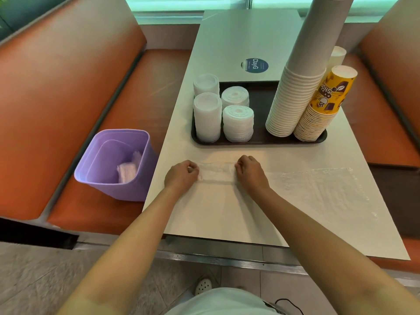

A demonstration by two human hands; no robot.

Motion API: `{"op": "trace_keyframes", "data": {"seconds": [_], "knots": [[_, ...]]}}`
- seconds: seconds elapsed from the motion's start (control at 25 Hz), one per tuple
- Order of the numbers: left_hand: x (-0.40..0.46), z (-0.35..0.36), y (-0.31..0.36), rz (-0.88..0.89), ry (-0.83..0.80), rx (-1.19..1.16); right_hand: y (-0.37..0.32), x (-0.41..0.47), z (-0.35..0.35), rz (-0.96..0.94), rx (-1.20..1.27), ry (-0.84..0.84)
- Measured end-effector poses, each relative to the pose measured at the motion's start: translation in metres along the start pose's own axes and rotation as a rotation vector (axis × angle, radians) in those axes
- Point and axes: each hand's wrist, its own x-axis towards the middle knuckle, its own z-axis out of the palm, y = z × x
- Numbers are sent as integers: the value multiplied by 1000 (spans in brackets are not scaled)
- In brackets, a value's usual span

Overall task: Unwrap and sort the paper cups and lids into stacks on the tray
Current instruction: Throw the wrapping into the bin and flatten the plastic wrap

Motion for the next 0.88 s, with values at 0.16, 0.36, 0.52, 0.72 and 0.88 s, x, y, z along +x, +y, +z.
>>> {"op": "trace_keyframes", "data": {"seconds": [0.16,0.36,0.52,0.72,0.88], "knots": [[5,3,3,-39,29,43,3,-2,9,48,-274,36],[-6,13,-2,337,323,255,1,-1,13,86,-290,24],[-15,36,-1,766,184,411,-2,2,9,116,-304,-30],[-17,42,-9,609,-45,349,-14,1,1,147,-222,-147],[-22,38,-3,648,62,428,-26,-3,-7,347,203,-220]]}}
